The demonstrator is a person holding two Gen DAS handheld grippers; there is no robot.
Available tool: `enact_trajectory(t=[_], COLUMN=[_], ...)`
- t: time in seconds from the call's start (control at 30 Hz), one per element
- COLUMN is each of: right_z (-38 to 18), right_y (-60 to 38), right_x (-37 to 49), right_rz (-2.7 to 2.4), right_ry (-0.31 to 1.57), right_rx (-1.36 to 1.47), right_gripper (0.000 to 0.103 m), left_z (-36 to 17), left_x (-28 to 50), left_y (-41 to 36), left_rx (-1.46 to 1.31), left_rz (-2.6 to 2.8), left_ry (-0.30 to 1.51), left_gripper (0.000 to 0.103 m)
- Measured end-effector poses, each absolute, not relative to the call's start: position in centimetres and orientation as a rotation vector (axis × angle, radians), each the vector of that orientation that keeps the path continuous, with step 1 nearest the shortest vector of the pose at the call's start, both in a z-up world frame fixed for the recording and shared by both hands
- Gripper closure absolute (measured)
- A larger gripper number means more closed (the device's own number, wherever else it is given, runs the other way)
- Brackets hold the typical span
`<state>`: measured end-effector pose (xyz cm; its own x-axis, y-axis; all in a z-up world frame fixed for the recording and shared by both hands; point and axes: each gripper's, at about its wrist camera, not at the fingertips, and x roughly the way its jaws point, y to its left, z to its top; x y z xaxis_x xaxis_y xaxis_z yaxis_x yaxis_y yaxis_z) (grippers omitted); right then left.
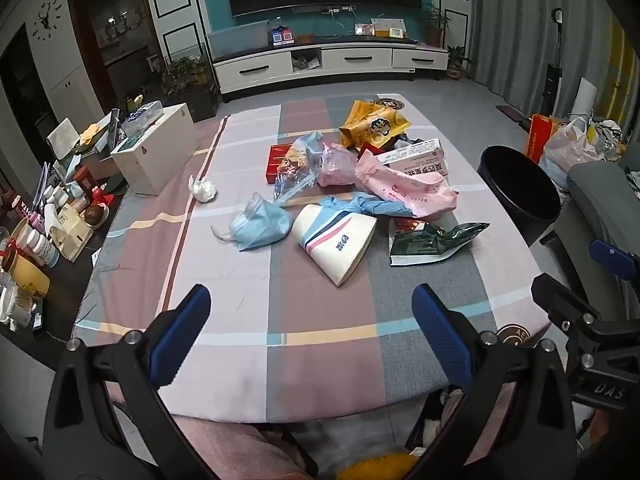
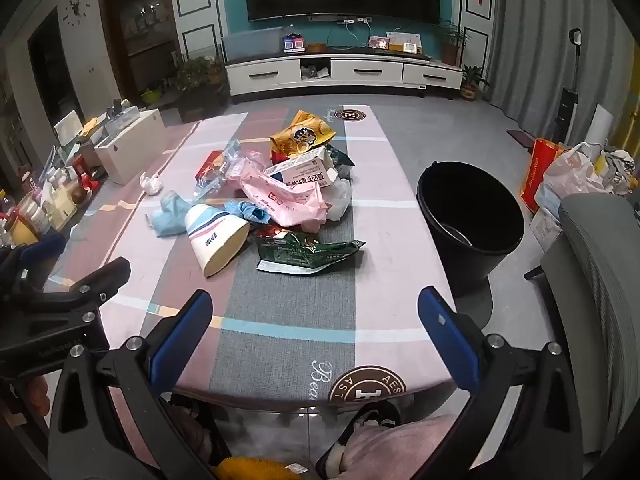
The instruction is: Collect trash
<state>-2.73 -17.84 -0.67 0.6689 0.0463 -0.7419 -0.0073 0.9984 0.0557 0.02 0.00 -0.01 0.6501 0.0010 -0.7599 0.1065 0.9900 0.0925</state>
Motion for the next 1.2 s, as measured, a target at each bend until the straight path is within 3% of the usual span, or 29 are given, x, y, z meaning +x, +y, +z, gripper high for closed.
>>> enact_trajectory(t=[1.2], right_z=[-0.79], right_y=[-18.01], right_x=[-2.39], right_rz=[0.005], right_ry=[0.844], right_rx=[0.040], right_gripper=[0.002], left_z=[-0.93], left_x=[0.24], left_y=[0.00], left_rx=[0.150], left_rz=[-0.049], left_ry=[0.872], left_gripper=[0.003])
